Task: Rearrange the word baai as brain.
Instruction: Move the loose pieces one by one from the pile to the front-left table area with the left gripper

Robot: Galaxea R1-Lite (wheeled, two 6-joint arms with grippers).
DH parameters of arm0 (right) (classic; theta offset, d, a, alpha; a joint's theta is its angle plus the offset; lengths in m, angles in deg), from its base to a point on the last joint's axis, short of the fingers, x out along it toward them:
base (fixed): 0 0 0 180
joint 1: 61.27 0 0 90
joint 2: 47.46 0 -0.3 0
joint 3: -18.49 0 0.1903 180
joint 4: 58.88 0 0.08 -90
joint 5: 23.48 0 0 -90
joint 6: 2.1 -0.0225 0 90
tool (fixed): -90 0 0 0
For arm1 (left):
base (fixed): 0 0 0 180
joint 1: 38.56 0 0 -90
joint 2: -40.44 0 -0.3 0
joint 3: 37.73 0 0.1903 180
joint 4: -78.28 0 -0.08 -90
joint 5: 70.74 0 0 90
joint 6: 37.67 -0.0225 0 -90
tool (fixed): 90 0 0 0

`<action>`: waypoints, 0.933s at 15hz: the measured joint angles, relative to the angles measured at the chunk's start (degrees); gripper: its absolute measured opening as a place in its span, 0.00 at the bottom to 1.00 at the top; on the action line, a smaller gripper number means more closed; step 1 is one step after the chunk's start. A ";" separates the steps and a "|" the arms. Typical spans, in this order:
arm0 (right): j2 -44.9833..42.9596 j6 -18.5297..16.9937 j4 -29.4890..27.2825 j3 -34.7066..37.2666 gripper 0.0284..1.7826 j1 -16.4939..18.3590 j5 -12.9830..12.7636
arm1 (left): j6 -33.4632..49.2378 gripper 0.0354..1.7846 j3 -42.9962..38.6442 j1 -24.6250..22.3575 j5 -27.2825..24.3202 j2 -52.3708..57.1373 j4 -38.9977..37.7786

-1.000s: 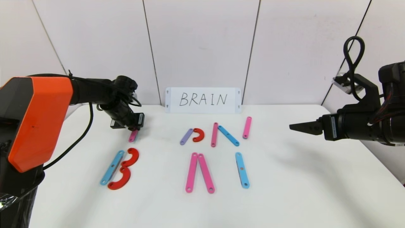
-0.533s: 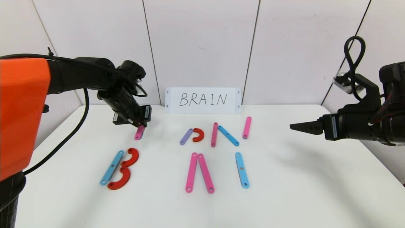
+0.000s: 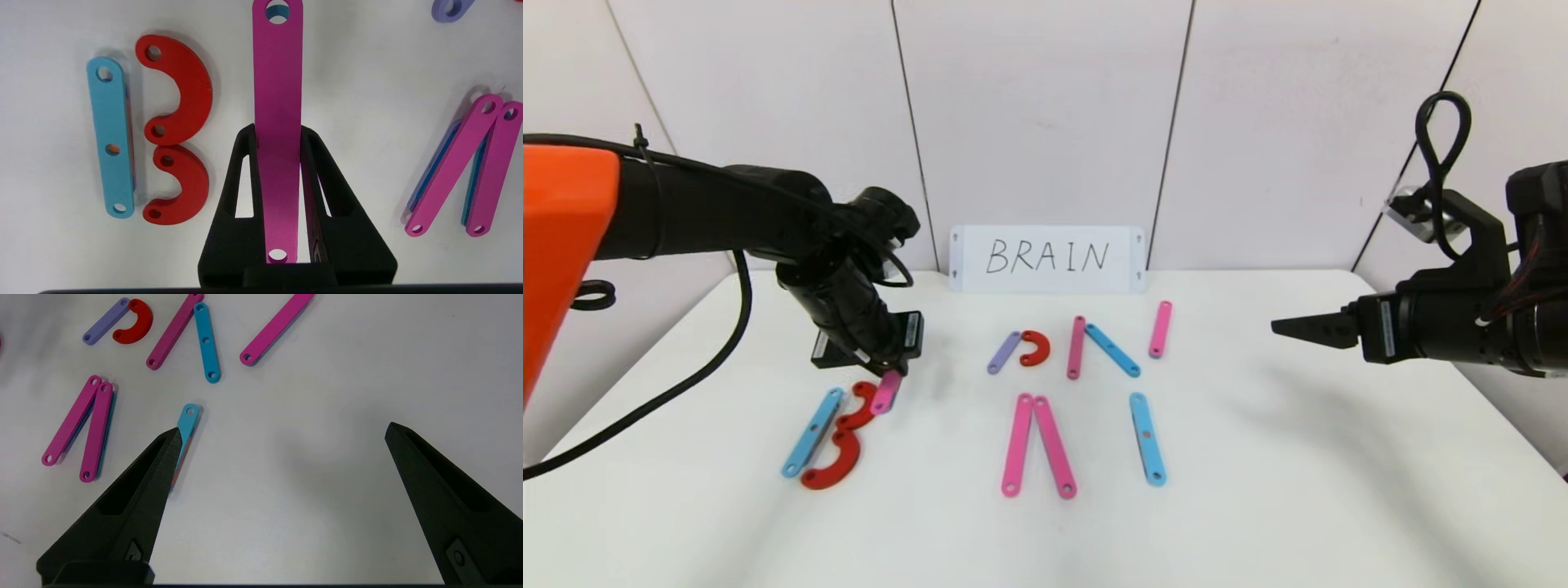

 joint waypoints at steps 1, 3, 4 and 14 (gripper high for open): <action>-0.04 0.00 0.20 0.12 0.98 0.02 0.00 | 0.05 0.15 -2.76 0.67 0.04 0.80 -1.79; -0.09 0.00 0.37 0.30 0.98 -0.07 0.00 | 0.09 0.15 -8.40 1.85 0.98 2.21 -5.57; -0.09 0.00 0.41 0.32 0.98 -0.07 0.00 | 0.07 0.15 -11.11 2.34 1.55 2.71 -7.69; 0.05 0.00 0.41 0.50 0.98 -0.16 -0.02 | -0.09 0.15 -20.33 5.94 4.78 2.54 -17.48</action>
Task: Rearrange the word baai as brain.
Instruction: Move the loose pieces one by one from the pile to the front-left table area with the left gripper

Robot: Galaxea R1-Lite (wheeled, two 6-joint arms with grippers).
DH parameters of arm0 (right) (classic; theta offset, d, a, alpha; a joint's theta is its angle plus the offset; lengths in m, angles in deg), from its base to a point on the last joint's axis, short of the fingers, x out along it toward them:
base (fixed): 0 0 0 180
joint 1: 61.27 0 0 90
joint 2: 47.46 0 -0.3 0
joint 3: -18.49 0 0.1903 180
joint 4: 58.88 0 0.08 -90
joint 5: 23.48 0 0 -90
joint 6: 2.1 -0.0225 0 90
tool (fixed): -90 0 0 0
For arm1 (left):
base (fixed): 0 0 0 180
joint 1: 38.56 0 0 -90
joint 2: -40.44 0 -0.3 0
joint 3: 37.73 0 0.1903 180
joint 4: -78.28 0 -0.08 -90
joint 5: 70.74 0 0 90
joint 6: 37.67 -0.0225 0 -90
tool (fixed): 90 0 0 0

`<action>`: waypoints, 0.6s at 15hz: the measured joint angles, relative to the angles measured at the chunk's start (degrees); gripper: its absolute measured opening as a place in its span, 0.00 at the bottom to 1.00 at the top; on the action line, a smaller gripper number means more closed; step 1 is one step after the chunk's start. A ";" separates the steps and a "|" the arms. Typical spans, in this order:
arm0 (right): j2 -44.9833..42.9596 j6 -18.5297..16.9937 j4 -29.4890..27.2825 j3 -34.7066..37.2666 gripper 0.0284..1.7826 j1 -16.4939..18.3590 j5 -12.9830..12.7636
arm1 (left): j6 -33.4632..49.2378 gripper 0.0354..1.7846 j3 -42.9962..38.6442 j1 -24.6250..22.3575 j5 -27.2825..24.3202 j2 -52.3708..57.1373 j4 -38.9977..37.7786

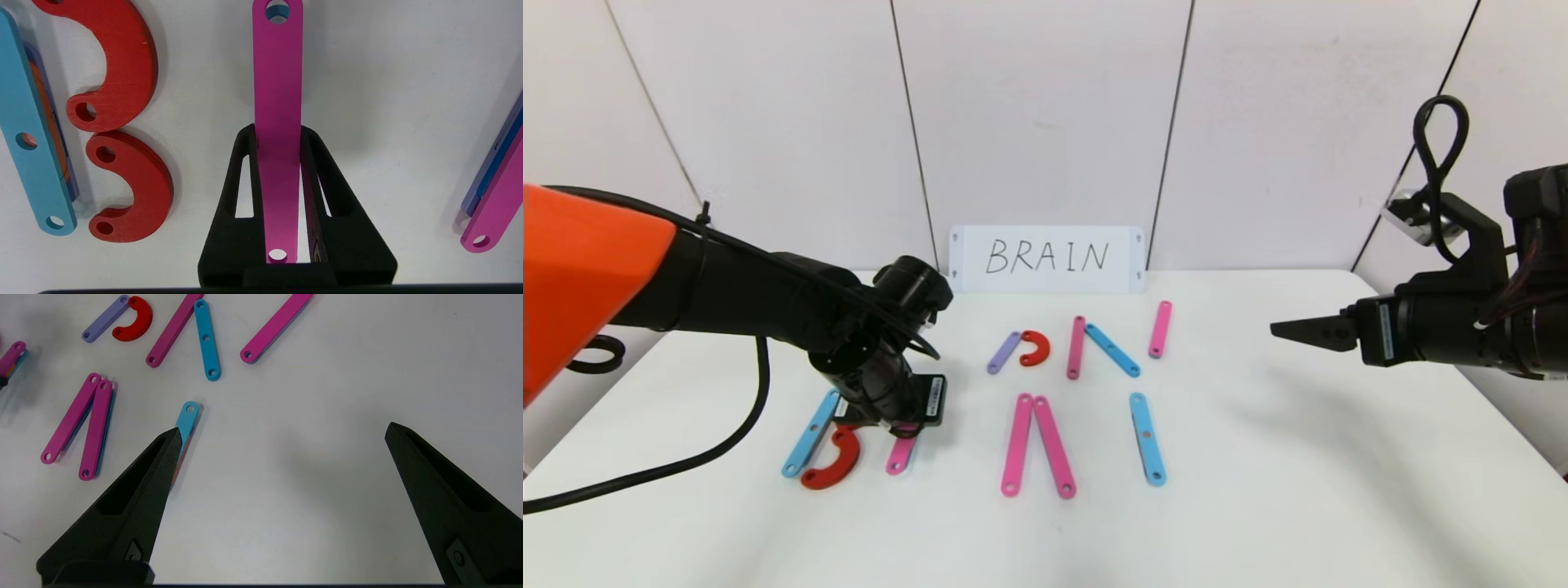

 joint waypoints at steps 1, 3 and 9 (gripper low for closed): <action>0.00 -0.01 0.00 0.02 0.98 0.00 0.02 | 0.02 0.15 -0.01 0.02 -0.01 -0.24 0.00; 0.00 0.00 0.00 0.02 0.98 -0.01 0.02 | 0.02 0.15 -0.09 0.24 -0.17 -0.71 0.02; 0.00 0.00 0.07 0.04 0.98 0.00 0.02 | 0.17 0.37 -0.37 0.90 -0.09 -1.18 0.05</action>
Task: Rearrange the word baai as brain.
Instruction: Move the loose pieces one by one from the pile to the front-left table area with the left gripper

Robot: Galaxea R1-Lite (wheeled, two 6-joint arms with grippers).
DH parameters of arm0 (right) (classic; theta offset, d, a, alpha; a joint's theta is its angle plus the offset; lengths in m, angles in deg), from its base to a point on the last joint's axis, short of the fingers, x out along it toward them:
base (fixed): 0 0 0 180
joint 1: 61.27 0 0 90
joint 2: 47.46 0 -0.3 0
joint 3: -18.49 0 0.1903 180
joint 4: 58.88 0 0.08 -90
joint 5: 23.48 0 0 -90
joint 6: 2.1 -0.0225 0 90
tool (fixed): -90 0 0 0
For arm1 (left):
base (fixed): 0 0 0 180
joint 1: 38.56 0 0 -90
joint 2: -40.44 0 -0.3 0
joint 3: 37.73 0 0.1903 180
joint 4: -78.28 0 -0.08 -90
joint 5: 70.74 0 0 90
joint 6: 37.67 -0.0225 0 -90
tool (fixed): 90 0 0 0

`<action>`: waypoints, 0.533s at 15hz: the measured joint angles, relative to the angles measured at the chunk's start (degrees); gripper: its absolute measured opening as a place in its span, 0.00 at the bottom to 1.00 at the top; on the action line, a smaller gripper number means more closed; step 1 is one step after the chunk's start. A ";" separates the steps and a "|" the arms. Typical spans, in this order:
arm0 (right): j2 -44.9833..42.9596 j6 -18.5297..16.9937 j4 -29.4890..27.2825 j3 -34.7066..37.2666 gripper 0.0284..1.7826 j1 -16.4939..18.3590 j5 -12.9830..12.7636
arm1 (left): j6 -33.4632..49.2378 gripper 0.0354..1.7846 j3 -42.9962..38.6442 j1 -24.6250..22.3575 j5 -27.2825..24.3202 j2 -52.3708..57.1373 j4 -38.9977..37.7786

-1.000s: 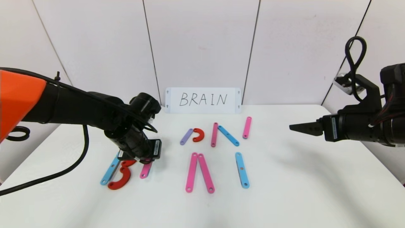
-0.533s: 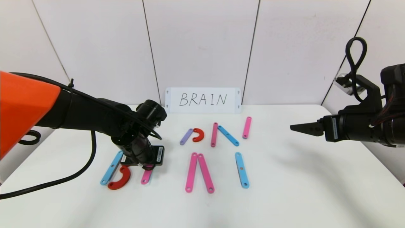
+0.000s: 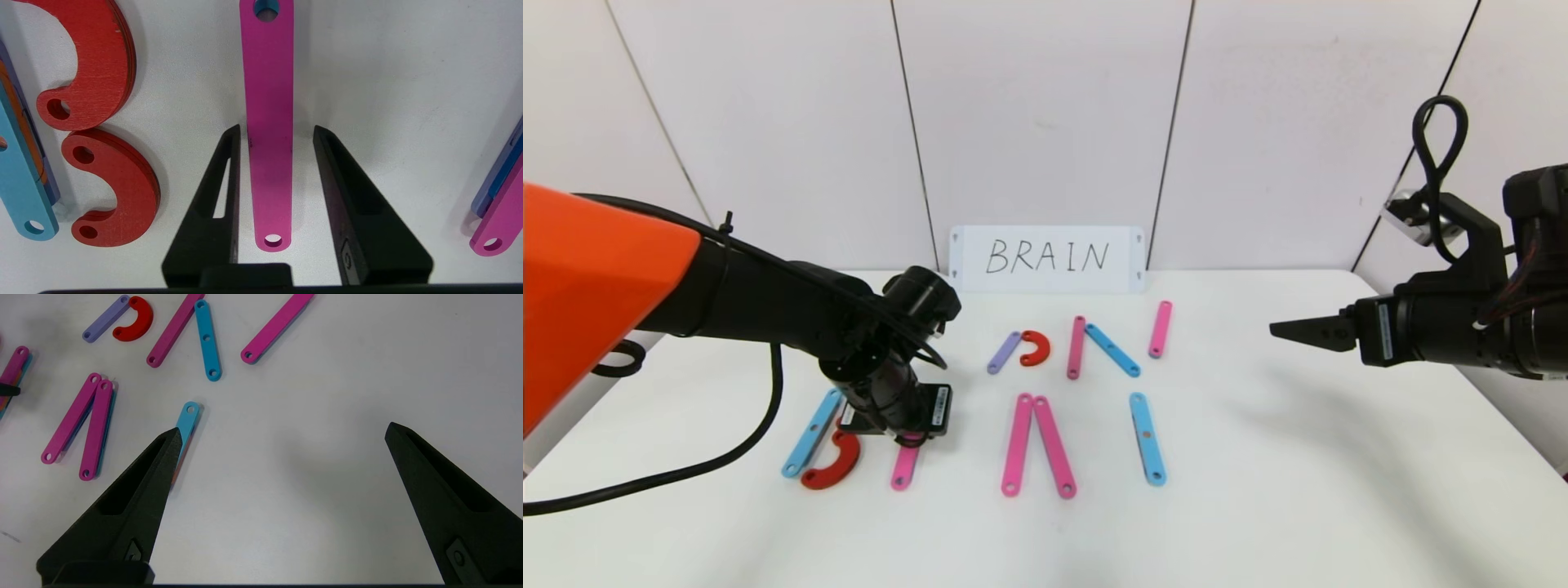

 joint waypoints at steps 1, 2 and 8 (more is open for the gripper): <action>0.00 0.00 -0.02 0.00 0.98 0.00 0.00 | 0.00 0.46 -0.02 0.00 -0.06 0.00 0.00; 0.02 0.00 0.00 0.00 0.98 0.00 0.00 | 0.00 0.57 -0.02 -0.05 -0.06 -0.02 0.01; 0.02 0.02 0.00 0.02 0.98 -0.01 0.02 | 0.13 0.96 0.33 0.61 -0.67 0.66 -0.05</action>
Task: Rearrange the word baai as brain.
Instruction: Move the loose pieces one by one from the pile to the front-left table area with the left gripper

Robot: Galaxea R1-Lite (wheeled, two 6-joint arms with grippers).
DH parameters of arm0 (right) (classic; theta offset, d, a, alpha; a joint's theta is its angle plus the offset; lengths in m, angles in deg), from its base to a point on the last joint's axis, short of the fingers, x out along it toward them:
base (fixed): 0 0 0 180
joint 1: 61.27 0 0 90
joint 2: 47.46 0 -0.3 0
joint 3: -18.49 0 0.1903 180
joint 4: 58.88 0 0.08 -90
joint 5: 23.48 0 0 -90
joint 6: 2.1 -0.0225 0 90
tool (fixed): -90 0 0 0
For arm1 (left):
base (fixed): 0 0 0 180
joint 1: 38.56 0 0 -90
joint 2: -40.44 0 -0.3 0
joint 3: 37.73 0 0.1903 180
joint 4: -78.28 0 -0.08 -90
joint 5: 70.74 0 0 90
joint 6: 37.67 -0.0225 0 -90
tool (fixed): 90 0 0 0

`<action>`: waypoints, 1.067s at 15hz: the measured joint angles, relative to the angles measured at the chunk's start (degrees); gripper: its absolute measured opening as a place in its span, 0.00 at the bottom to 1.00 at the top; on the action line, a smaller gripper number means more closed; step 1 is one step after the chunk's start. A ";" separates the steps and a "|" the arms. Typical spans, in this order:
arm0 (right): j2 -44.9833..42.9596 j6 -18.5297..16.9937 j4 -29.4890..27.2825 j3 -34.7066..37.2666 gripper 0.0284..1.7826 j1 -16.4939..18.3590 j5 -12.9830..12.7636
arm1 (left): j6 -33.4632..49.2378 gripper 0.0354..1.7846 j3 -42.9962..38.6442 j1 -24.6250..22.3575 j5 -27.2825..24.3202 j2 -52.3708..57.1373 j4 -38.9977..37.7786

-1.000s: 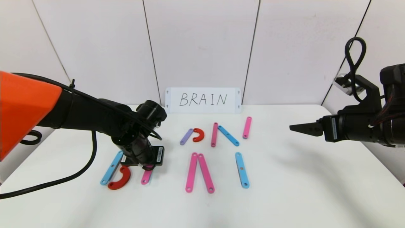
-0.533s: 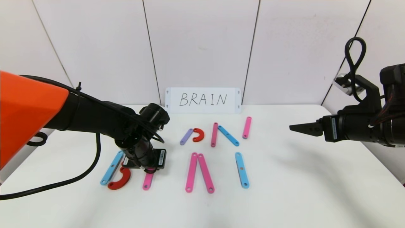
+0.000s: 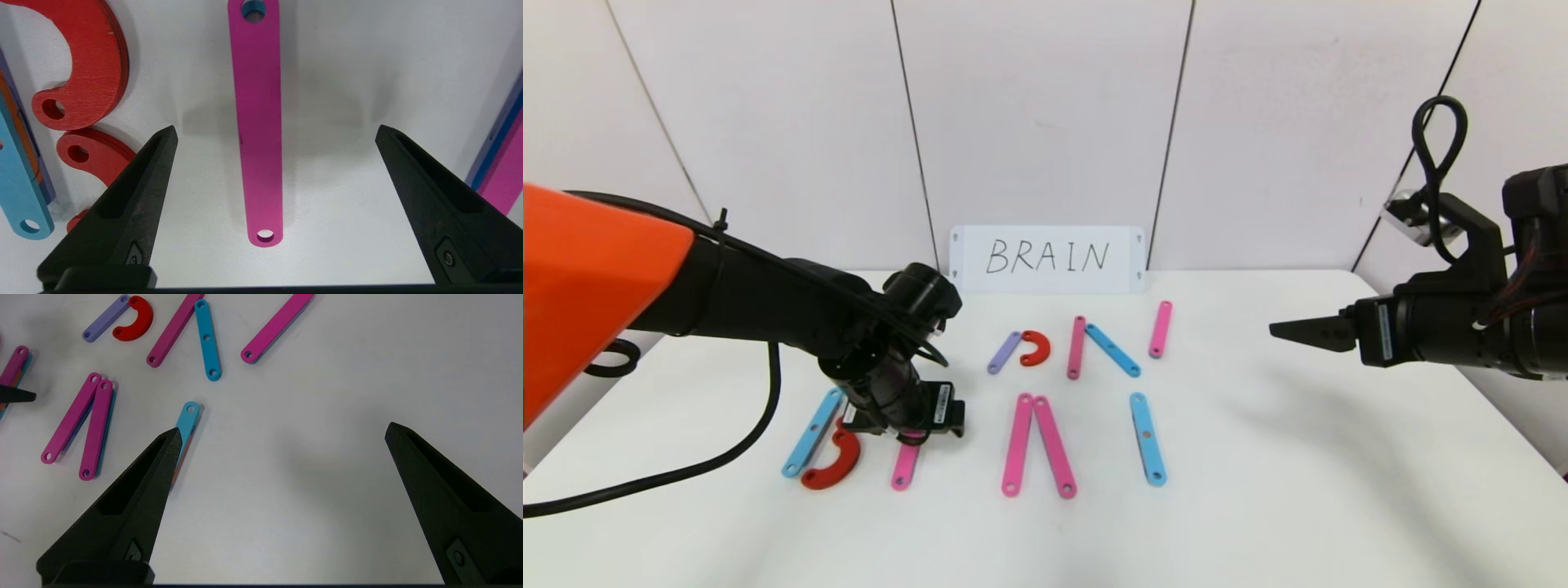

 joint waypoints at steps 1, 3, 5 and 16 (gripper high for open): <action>0.00 0.02 0.00 0.00 0.98 0.00 -0.02 | -0.02 0.97 0.23 0.27 -0.05 0.21 -0.05; -0.02 -0.02 0.00 0.00 0.98 0.00 -0.02 | -0.33 0.98 1.46 0.69 -0.05 0.61 -0.61; -0.02 0.02 0.06 0.05 0.98 0.00 -0.02 | -1.16 0.98 4.04 1.21 0.28 0.67 -0.59; -0.09 -0.02 0.09 0.06 0.98 0.00 -0.02 | -4.91 0.98 25.59 2.49 4.19 -9.14 0.13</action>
